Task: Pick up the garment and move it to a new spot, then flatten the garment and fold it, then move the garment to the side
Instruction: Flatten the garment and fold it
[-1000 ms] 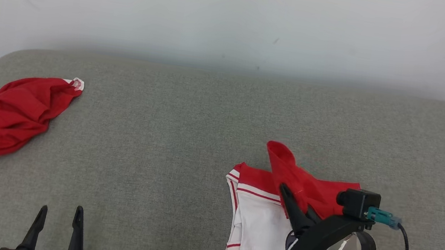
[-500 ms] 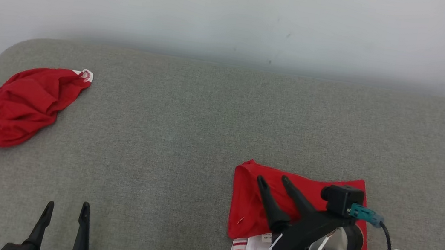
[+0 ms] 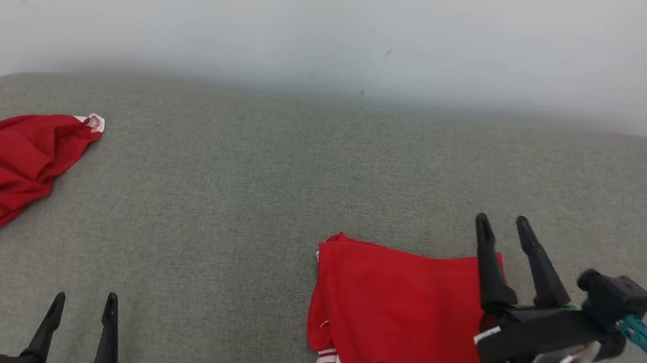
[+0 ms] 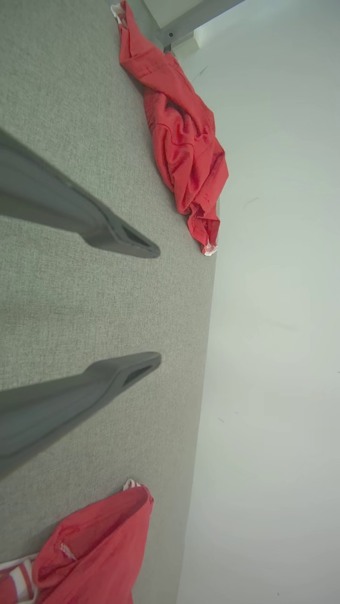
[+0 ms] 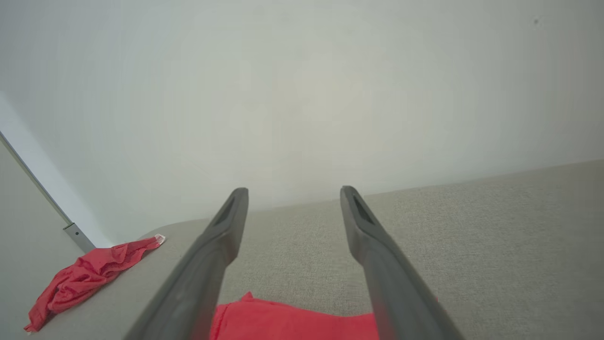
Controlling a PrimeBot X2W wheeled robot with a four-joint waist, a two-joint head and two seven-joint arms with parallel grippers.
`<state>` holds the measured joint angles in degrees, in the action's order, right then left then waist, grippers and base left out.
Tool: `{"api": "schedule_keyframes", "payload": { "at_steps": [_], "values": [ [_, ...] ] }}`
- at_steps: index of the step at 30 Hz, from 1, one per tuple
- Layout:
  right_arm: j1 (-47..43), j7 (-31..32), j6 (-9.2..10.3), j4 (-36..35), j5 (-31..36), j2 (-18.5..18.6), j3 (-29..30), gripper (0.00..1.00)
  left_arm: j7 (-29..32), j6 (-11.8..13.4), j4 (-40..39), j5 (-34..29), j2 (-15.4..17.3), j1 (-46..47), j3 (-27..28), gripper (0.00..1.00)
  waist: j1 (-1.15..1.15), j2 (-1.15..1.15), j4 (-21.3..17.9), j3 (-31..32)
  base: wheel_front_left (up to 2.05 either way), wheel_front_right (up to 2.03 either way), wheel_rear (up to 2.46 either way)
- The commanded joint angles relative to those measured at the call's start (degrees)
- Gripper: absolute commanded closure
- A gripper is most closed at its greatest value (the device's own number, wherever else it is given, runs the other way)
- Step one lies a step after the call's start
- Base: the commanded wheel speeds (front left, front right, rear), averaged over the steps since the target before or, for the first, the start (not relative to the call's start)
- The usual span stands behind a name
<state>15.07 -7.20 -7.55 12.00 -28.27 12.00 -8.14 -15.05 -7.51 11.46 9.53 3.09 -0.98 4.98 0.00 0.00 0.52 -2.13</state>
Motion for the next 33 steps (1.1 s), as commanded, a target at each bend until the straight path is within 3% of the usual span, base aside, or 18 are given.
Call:
{"api": "schedule_keyframes", "payload": {
  "at_steps": [1, 11, 23, 28, 33],
  "values": [
    [-1.52, -0.79, 0.15, -0.98, 0.62, 0.05, 0.88, 0.00, -0.18, 0.05, -0.47, -0.48, 0.04, -0.69, 0.17, 0.00, 0.00, 0.00, -0.49, 0.40, 0.00, 0.00, 0.00],
    [-10.07, -5.30, 0.15, -4.84, 4.01, -0.76, 6.95, 0.00, -0.18, 0.05, -1.72, -0.93, 0.00, -2.00, 0.88, 0.00, 0.00, 0.00, -1.95, 1.66, 0.00, 0.00, 0.00],
    [-15.90, -7.55, 0.15, -3.88, 7.65, -3.18, 7.73, 0.00, -0.18, 0.05, -2.95, -1.81, -0.12, -3.66, 0.89, 0.00, 0.00, 0.00, -2.40, 2.35, 0.00, 0.00, 0.00],
    [-15.79, -7.93, 0.15, -3.35, 7.84, -3.69, 7.61, 0.00, -0.18, 0.05, -1.61, -1.07, 0.30, -3.61, -4.35, 0.00, 0.00, 0.00, -2.66, 2.37, 0.00, 0.00, 0.00],
    [-14.83, -7.97, 0.15, -3.05, 7.73, -3.48, 6.83, 0.00, -0.18, 0.05, 0.54, 0.49, 1.70, -2.39, -13.67, 0.00, 0.00, 0.00, -3.49, 2.00, 0.00, 0.00, 0.00]
  ]
}}
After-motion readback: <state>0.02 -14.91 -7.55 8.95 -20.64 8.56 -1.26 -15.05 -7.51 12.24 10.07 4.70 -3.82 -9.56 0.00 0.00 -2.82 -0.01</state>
